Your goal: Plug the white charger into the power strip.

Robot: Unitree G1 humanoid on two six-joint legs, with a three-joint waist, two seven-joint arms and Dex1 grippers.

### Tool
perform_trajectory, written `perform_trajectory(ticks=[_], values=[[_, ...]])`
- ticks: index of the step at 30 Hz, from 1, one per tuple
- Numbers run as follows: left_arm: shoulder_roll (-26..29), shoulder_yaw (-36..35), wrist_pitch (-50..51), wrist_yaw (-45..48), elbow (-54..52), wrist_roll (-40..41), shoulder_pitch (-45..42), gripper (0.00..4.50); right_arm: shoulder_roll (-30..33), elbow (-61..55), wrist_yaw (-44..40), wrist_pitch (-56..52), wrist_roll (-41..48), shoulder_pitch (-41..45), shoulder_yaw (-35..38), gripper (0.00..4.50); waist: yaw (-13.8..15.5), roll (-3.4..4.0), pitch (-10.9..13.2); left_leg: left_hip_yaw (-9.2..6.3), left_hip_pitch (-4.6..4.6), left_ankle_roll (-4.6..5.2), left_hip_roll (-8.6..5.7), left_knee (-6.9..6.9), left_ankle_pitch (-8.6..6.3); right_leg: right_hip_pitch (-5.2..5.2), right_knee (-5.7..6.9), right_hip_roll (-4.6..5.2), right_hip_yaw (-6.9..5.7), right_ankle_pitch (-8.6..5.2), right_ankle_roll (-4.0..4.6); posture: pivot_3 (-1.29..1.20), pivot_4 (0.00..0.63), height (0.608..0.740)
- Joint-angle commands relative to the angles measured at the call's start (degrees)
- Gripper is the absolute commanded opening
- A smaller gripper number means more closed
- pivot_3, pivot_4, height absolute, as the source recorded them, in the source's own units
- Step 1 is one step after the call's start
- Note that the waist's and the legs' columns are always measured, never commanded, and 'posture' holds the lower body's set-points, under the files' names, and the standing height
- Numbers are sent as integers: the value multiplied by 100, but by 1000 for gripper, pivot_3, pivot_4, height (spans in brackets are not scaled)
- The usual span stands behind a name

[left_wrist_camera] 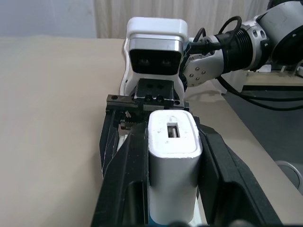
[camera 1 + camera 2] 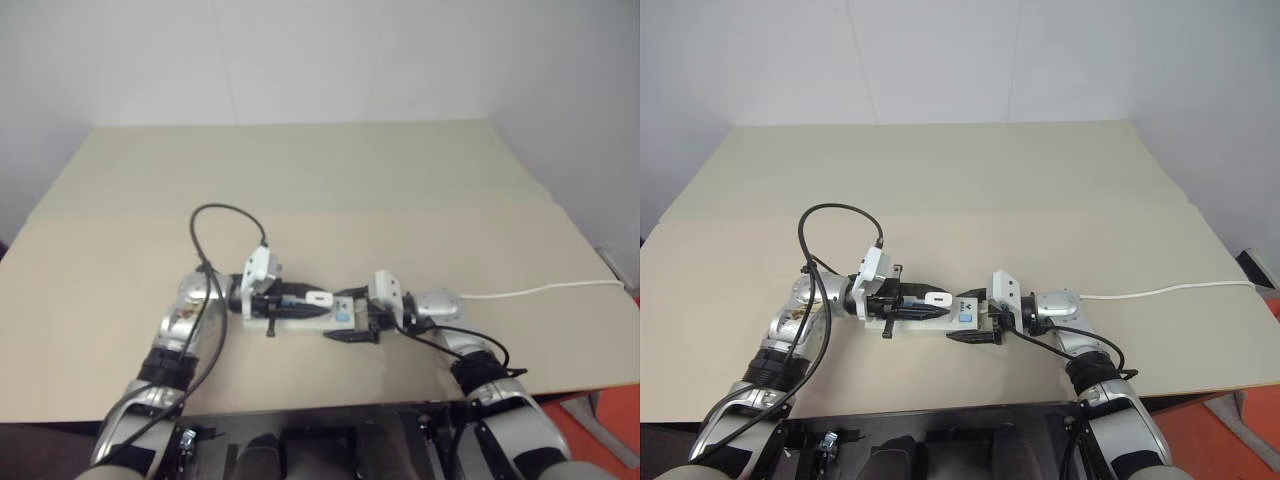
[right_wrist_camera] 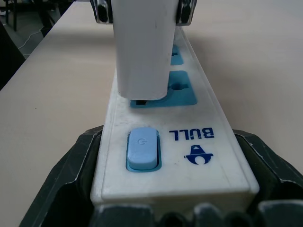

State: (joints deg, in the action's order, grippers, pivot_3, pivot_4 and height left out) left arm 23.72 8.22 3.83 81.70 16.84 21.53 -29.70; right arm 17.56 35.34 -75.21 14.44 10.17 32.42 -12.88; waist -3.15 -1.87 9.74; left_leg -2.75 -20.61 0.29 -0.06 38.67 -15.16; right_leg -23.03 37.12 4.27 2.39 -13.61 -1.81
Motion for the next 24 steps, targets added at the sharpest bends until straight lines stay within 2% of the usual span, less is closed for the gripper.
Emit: perform_trajectory(ticks=[1,12,24], values=[[83,-15,-91,74,18,-43,-69,1024,20,163,83,-161,-207,-157,-112,3442,-1,0,0,0,0,0,0,0,0,0,0,0,0,0,0,0,150,740],[316,81,1,27,254,-302,33,1024,56,83,75,-203,-184,-211,-122,3442,-33,0,0,1,6,0,1,-14,0,1,-5,-1,2,0,0,0,150,740],[551,104,-245,-155,374,-440,555,1024,65,65,60,-247,-174,-187,-132,3442,-61,4,-13,-1,51,0,4,-49,0,44,-32,-1,0,-1,-1,0,150,740]])
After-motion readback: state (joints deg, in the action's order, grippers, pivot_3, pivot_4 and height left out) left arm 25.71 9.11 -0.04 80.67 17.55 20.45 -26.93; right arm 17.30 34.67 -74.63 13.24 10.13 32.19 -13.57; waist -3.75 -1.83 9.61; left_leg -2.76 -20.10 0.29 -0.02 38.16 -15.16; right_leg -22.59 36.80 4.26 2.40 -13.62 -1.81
